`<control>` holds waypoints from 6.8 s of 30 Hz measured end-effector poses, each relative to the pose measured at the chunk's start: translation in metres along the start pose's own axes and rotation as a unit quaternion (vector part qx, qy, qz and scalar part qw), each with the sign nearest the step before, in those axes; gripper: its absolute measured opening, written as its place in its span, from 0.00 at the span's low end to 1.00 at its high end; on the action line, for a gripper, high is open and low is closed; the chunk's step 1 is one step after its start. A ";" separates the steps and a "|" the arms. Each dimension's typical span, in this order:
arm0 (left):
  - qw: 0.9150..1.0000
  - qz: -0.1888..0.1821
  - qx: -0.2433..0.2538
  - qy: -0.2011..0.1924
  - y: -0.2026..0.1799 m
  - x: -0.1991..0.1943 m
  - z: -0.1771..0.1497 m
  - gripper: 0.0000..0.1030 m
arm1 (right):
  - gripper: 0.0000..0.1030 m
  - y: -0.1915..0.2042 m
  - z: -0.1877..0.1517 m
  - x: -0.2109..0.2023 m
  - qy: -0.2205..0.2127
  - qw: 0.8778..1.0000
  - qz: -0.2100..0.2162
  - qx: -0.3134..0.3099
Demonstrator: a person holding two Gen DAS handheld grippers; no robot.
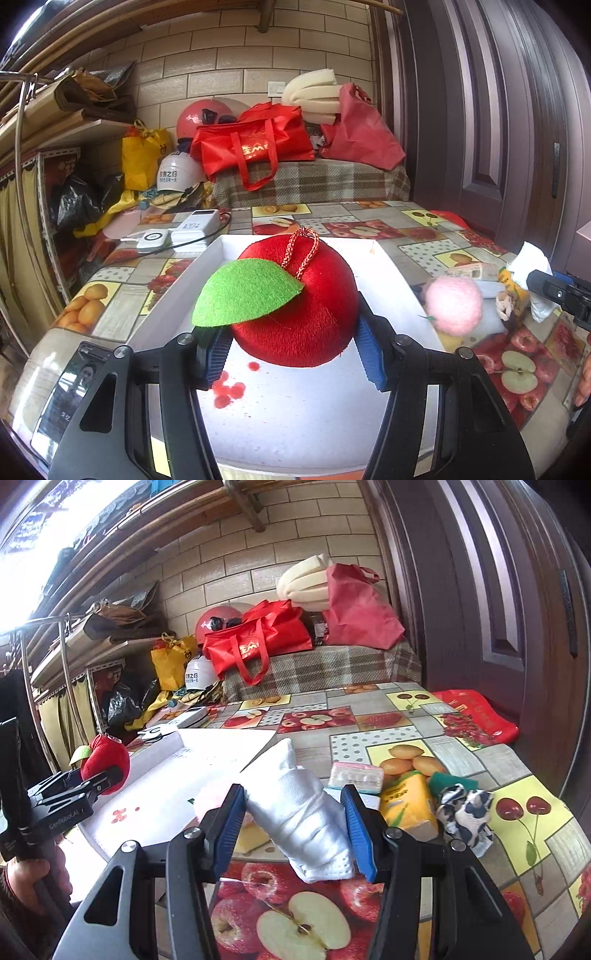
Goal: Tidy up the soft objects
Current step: 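Carry the apple plush and white cloth into the white box and open both grippers, then grasp the pink fluffy plush with the left gripper while the right gripper grasps the cow-print cloth, then carry the pink plush and cow-print cloth into the white box and release both, then grasp the yellow sponge with the right gripper and lift it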
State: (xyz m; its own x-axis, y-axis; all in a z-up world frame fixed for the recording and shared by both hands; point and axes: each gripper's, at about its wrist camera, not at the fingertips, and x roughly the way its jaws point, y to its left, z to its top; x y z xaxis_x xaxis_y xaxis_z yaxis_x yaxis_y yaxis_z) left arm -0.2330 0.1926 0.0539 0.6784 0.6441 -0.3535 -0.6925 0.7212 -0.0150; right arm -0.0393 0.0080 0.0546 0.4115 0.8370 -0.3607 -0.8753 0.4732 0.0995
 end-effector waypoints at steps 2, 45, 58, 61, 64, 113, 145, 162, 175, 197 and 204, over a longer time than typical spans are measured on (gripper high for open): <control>1.000 0.017 -0.006 -0.003 0.013 0.003 0.001 0.58 | 0.52 0.010 -0.001 0.008 0.006 1.000 0.014 -0.006; 0.998 0.045 -0.031 -0.045 0.035 0.019 0.013 1.00 | 1.00 0.107 0.009 0.067 0.001 0.994 0.073 -0.080; 0.997 -0.066 0.021 -0.037 -0.032 0.006 0.007 1.00 | 1.00 -0.004 0.002 0.012 0.006 1.000 -0.019 -0.011; 0.995 -0.094 0.030 -0.018 -0.052 0.012 0.008 1.00 | 1.00 -0.062 0.002 0.001 0.011 0.995 -0.077 0.061; 0.992 -0.126 0.020 0.019 -0.077 0.027 0.011 1.00 | 1.00 -0.111 -0.001 -0.012 -0.001 0.983 -0.122 0.138; 0.984 -0.173 0.053 -0.010 -0.127 0.007 0.008 0.51 | 0.30 -0.076 0.008 -0.027 -0.039 0.995 -0.058 0.076; 0.999 -0.039 -0.035 -0.011 0.008 0.013 0.005 0.51 | 0.33 0.060 0.002 0.037 0.002 0.996 0.055 -0.068; 0.994 -0.004 -0.104 0.028 0.055 0.042 0.007 0.53 | 0.32 0.138 0.002 0.109 0.115 0.967 0.170 -0.149; 0.995 0.026 -0.100 0.007 0.054 0.034 0.006 1.00 | 0.90 0.114 0.003 0.126 0.145 0.981 0.107 -0.068; 0.994 0.019 -0.107 -0.014 0.059 0.026 0.005 1.00 | 1.00 0.090 0.008 0.080 0.059 0.992 0.104 -0.033; 0.996 0.016 -0.085 -0.027 0.050 0.020 0.006 1.00 | 1.00 0.053 0.003 0.067 0.083 0.996 0.035 -0.014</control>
State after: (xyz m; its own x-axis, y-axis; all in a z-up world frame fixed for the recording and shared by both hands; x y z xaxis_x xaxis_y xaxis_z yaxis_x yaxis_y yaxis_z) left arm -0.2525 0.2432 0.0513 0.6636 0.6826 -0.3060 -0.7430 0.6489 -0.1639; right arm -0.0570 0.0896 0.0380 0.3026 0.8097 -0.5028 -0.9082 0.4050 0.1055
